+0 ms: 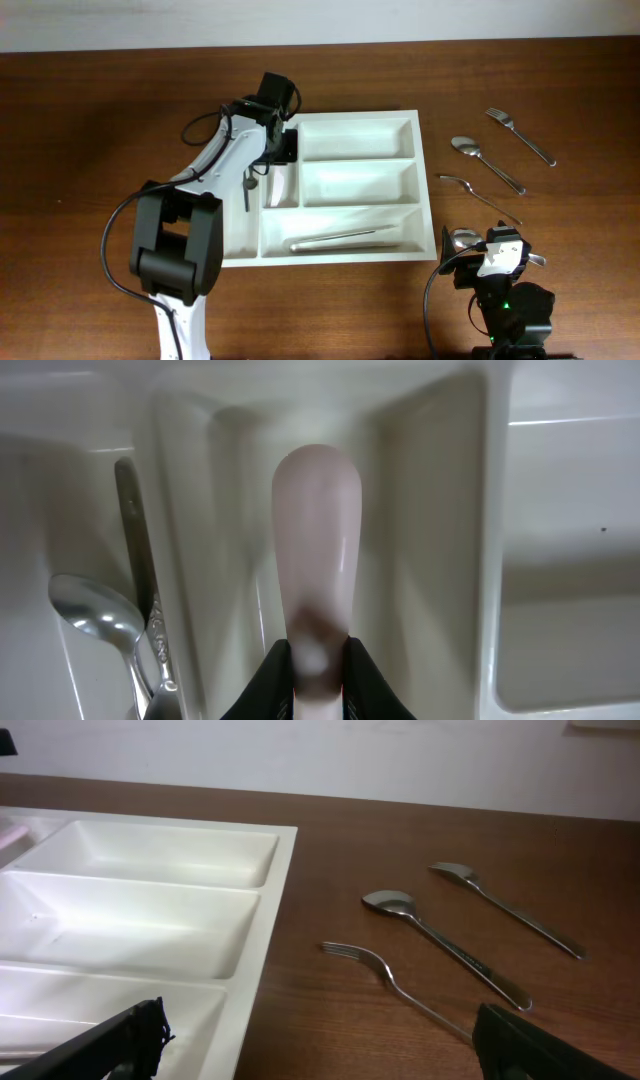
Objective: Pack container
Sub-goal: 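Lower the knife into the compartment and open the left gripper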
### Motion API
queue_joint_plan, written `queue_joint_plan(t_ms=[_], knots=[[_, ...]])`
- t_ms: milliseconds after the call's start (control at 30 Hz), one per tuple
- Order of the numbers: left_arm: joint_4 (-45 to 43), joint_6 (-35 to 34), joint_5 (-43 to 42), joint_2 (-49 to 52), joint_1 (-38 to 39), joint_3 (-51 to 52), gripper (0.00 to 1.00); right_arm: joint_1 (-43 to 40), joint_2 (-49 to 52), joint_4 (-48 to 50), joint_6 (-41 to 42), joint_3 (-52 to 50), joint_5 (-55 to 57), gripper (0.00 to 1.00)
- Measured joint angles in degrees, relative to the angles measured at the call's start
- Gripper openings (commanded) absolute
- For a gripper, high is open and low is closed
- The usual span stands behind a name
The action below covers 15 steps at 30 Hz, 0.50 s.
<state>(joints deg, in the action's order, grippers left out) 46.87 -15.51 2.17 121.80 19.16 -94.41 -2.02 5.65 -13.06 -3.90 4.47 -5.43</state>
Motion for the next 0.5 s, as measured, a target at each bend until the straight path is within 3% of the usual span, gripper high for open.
queue_joint_plan(t_ms=[167,300,500], knots=[[0.02,-0.22,0.02,0.00,0.00,0.00,0.56,0.00,0.00,0.00,0.00,0.00,0.00,0.99],[-0.04,-0.59,-0.13,0.00,0.02,0.00,0.63,0.00,0.00,0.00,0.04,0.00,0.00,0.99],[0.57,-0.59,-0.20,0.00,0.02,-0.55,0.65,0.00,0.00,0.00,0.00,0.00,0.00,0.99]])
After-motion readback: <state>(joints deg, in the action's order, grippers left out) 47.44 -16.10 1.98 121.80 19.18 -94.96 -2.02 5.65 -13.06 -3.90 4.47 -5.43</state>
